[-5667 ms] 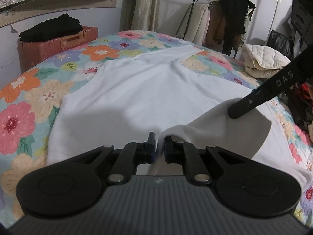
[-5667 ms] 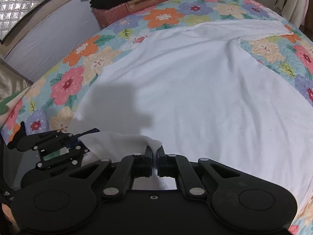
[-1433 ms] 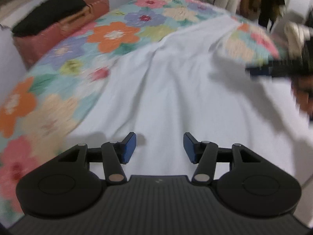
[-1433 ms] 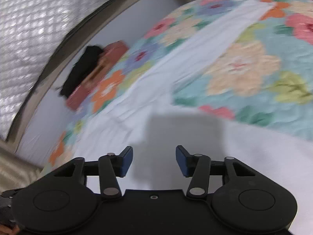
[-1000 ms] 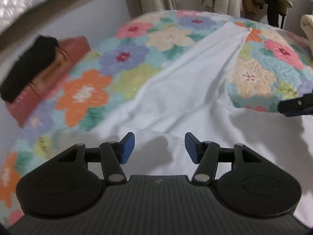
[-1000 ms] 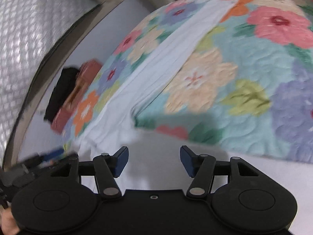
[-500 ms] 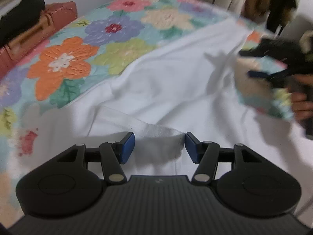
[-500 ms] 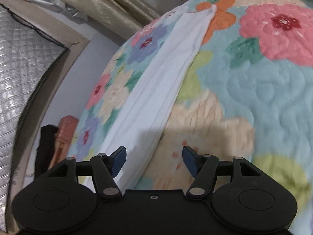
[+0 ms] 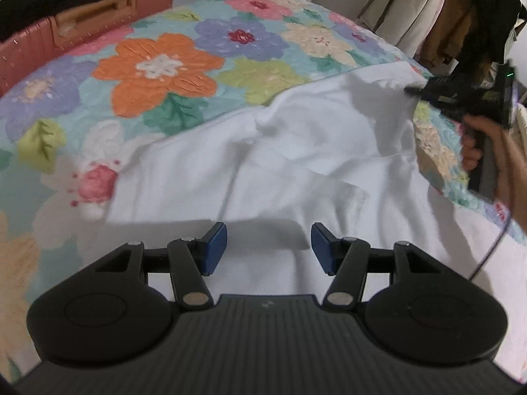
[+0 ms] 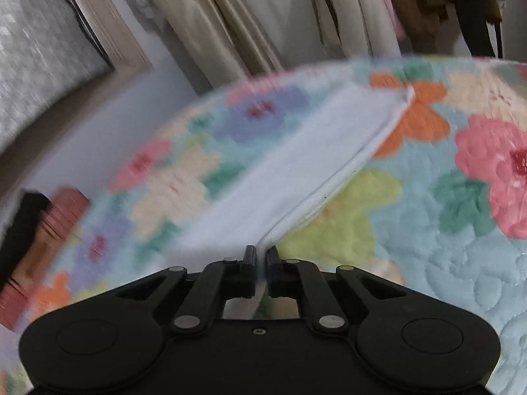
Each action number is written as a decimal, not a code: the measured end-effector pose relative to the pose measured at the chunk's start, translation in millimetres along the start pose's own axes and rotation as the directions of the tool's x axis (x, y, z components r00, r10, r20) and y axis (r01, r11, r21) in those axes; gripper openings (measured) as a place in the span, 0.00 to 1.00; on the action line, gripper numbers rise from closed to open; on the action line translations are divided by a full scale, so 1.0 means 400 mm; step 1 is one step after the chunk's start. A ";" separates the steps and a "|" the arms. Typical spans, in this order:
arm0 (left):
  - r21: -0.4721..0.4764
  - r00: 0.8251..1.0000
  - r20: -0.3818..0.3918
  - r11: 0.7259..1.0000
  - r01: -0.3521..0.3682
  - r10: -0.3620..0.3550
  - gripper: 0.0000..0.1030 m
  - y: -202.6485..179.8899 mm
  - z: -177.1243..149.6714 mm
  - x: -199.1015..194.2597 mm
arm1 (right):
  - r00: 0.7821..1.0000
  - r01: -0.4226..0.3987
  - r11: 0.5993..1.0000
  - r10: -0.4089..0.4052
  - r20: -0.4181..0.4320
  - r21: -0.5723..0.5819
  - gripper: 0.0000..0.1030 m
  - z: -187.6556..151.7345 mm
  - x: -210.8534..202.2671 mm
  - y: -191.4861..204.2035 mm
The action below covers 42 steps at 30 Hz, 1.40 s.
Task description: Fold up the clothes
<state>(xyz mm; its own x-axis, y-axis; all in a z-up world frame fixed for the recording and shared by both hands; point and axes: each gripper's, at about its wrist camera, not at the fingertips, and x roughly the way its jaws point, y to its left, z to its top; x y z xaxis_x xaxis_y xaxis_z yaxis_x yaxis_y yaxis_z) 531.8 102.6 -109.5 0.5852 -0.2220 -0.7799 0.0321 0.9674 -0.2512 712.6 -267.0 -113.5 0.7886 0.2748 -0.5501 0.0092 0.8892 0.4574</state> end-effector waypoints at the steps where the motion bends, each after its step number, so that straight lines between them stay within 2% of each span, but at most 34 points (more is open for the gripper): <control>1: 0.000 1.000 0.010 1.000 -0.014 0.014 0.54 0.006 -0.002 -0.008 | 0.999 -0.047 0.999 0.047 0.020 -0.011 0.08 -0.001 -0.021 0.019; 3: -0.041 0.999 0.041 0.999 -0.024 0.026 0.54 0.025 -0.010 -0.025 | 0.988 -0.146 0.988 0.148 0.045 -0.042 0.08 -0.007 -0.063 0.065; 5: -0.149 0.993 0.111 0.989 -0.016 0.032 0.54 0.055 -0.026 -0.040 | 0.963 -0.261 0.961 0.265 0.044 -0.093 0.08 -0.034 -0.118 0.126; 6: -0.192 0.991 0.122 0.981 -0.023 0.047 0.54 0.067 -0.032 -0.038 | 0.949 -0.306 0.943 0.313 0.032 -0.132 0.08 -0.054 -0.147 0.162; 8: -0.253 0.989 0.135 0.967 -0.023 0.059 0.52 0.081 -0.039 -0.039 | 0.923 -0.375 0.895 0.384 -0.012 -0.242 0.08 -0.124 -0.214 0.235; 10: -0.265 0.985 0.168 0.964 0.017 0.029 0.52 0.083 -0.045 -0.059 | 0.888 -0.455 0.842 0.454 -0.074 -0.291 0.08 -0.199 -0.267 0.275; 11: -0.254 0.983 0.181 0.967 0.014 0.033 0.52 0.077 -0.048 -0.073 | 0.870 -0.491 0.819 0.480 -0.115 -0.295 0.08 -0.234 -0.286 0.284; 15: -0.192 0.970 0.229 0.981 -0.036 0.081 0.54 0.051 -0.064 -0.134 | 0.794 -0.607 0.711 0.534 -0.289 -0.355 0.08 -0.373 -0.331 0.290; 18: -0.110 0.964 0.243 0.990 -0.083 0.107 0.54 0.003 -0.082 -0.146 | 0.784 -0.620 0.659 0.508 -0.357 -0.426 0.08 -0.437 -0.349 0.289; 21: -0.084 0.976 0.196 0.993 -0.082 0.097 0.54 -0.030 -0.085 -0.122 | 0.775 -0.631 0.608 0.481 -0.409 -0.481 0.08 -0.485 -0.363 0.287; 23: -0.095 0.982 0.166 0.993 -0.070 0.086 0.54 -0.041 -0.088 -0.114 | 0.752 -0.658 0.586 0.496 -0.433 -0.472 0.08 -0.482 -0.370 0.285; 25: -0.083 0.983 0.166 0.994 -0.065 0.078 0.56 -0.056 -0.093 -0.119 | 0.721 -0.691 0.557 0.485 -0.495 -0.461 0.09 -0.488 -0.372 0.281; 26: -0.069 0.982 0.167 0.995 -0.074 0.084 0.57 -0.063 -0.095 -0.120 | 0.719 -0.690 0.558 0.460 -0.521 -0.461 0.11 -0.493 -0.368 0.281; 27: -0.052 0.982 0.163 0.995 -0.089 0.096 0.58 -0.070 -0.096 -0.116 | 0.730 -0.676 0.573 0.439 -0.523 -0.462 0.13 -0.493 -0.365 0.278; 28: -0.039 0.982 0.150 0.993 -0.109 0.113 0.59 -0.076 -0.097 -0.106 | 0.734 -0.670 0.598 0.441 -0.517 -0.441 0.13 -0.488 -0.364 0.268; 29: -0.030 0.983 0.131 0.991 -0.129 0.132 0.59 -0.079 -0.098 -0.092 | 0.730 -0.670 0.624 0.454 -0.510 -0.403 0.18 -0.479 -0.362 0.256; 30: -0.025 0.983 0.108 0.989 -0.146 0.148 0.59 -0.080 -0.101 -0.075 | 0.727 -0.669 0.653 0.478 -0.493 -0.353 0.31 -0.466 -0.362 0.241; 31: -0.019 0.983 0.086 0.987 -0.163 0.164 0.59 -0.081 -0.103 -0.058 | 0.730 -0.664 0.684 0.503 -0.462 -0.304 0.39 -0.450 -0.364 0.224; 32: -0.016 0.982 0.070 0.984 -0.176 0.177 0.59 -0.081 -0.106 -0.045 | 0.741 -0.651 0.711 0.519 -0.426 -0.266 0.52 -0.437 -0.367 0.209; 34: -0.020 0.980 0.068 0.982 -0.187 0.188 0.58 -0.081 -0.117 -0.036 | 0.771 -0.613 0.769 0.533 -0.349 -0.180 0.54 -0.406 -0.363 0.177; 36: 0.001 0.977 0.069 0.979 -0.203 0.202 0.58 -0.091 -0.120 -0.033 | 0.788 -0.581 0.811 0.539 -0.298 -0.069 0.54 -0.374 -0.341 0.150; 40: 0.073 0.974 0.061 0.972 -0.222 0.218 0.57 -0.111 -0.110 -0.039 | 0.824 -0.483 0.872 0.484 -0.294 0.081 0.54 -0.333 -0.254 0.129; 42: 0.070 0.977 0.054 0.975 -0.209 0.205 0.57 -0.108 -0.108 -0.043 | 0.853 -0.432 0.898 0.435 -0.289 0.076 0.54 -0.331 -0.240 0.133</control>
<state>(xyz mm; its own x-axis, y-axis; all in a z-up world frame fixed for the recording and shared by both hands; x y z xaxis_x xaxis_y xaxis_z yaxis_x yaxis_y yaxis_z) 485.3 59.3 -109.8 0.6222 -0.0116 -0.7828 -0.0339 0.9985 -0.0418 555.8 -197.8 -128.9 0.4985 0.7269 -0.4724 -0.2859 0.6522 0.7021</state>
